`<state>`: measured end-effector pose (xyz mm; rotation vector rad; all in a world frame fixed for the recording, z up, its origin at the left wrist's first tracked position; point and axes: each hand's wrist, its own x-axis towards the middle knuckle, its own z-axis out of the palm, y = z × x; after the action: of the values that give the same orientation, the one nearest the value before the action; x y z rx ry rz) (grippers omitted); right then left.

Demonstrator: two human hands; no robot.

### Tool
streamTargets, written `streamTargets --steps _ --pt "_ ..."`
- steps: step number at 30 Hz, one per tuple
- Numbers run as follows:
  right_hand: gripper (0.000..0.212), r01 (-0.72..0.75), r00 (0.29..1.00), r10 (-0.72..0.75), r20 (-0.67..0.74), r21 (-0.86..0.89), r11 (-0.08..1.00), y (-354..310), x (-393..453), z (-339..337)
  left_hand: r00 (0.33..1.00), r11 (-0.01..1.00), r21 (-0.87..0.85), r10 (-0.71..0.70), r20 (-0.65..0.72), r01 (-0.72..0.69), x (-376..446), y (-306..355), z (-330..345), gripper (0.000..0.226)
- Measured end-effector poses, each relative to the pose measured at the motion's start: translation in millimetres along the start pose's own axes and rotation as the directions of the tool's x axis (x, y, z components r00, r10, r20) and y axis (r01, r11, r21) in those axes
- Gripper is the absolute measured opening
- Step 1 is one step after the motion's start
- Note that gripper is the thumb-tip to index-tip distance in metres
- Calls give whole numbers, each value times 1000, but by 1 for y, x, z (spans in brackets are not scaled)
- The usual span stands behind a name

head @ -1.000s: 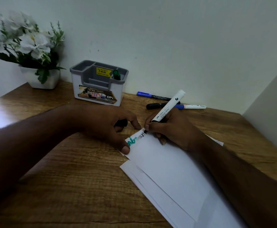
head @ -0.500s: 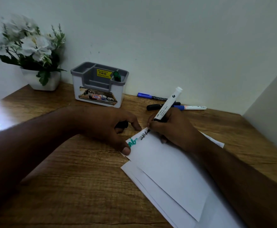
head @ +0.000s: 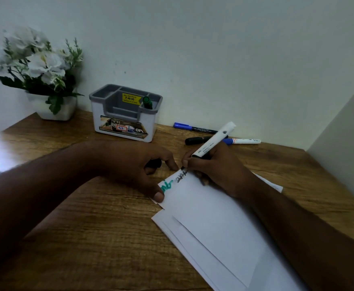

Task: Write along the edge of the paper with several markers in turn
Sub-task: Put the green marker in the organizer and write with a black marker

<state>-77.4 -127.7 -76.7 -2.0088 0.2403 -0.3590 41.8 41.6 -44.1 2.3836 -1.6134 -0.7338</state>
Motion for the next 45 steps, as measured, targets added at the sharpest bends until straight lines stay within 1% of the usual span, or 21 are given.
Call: streamTargets --steps 2,3,4,6,8,11,13,16,20,24,27,31,33,35,36,37,38,40,42,43,45 --pt "4 -39 998 47 -29 246 969 1 0 -3 1000 1000 -10 -3 8 3 1 -1 1 66" --pt "4 -45 998 59 -35 324 945 1 1 -4 1000 1000 -19 -7 9 7 1 -2 2 67" --pt "6 -49 997 67 -35 377 925 2 2 -5 1000 999 -36 -10 5 10 1 -3 3 67" --pt "19 -53 997 75 -31 454 890 2 3 -5 1000 995 -101 -10 -23 7 0 -5 3 61" --pt "22 -34 996 70 -56 486 873 1 2 -4 995 980 -199 7 -103 -28 -1 -10 2 41" --pt "5 42 992 19 -123 473 880 -2 0 -4 965 949 -302 13 -260 -94 0 -14 4 17" --pt "5 100 982 -19 -185 438 893 -3 0 -4 933 938 -324 -2 -359 -123 3 -13 8 13" --pt "9 122 980 -47 -195 392 912 -5 0 -3 898 869 -448 -11 -440 -209 6 -10 12 16" --pt "17 138 977 -65 -204 365 921 -5 -1 0 881 787 -550 -14 -472 -282 5 -5 15 26" --pt "6 123 982 -63 -177 354 927 -3 0 0 876 771 -563 -14 -483 -298 4 -4 18 30" --pt "7 143 982 -84 -172 372 917 -7 -1 0 876 707 -626 -20 -482 -328 3 -4 17 33" --pt "11 172 978 -113 -175 372 912 -10 -3 -1 861 646 -670 -38 -506 -365 5 0 19 29" --pt "3 159 983 -111 -146 372 915 -11 -4 2 856 636 -673 -37 -516 -379 6 2 21 26" --pt "11 141 988 -107 -112 378 915 -13 -4 5 852 618 -683 -37 -521 -391 7 3 22 26" --pt "16 141 988 -107 -111 374 917 -13 -4 6 851 589 -701 -45 -524 -401 8 2 22 27" --pt "17 146 987 -109 -118 368 918 -14 -3 7 847 556 -722 -57 -528 -412 9 2 22 26" --pt "13 150 986 -112 -123 364 919 -14 -3 8 840 535 -730 -68 -539 -425 10 2 22 24" --pt "1 149 985 -106 -132 371 917 -14 -2 11 817 574 -693 -70 -573 -437 11 2 23 20" --pt "6 142 985 -92 -144 392 909 -14 0 16 800 634 -647 -72 -596 -424 13 5 24 20" --pt "9 137 985 -83 -150 403 905 -14 0 17 795 641 -642 -81 -601 -420 13 6 25 20" --pt "18 116 988 -64 -143 398 910 -13 1 19 790 617 -657 -93 -607 -432 15 5 26 19"
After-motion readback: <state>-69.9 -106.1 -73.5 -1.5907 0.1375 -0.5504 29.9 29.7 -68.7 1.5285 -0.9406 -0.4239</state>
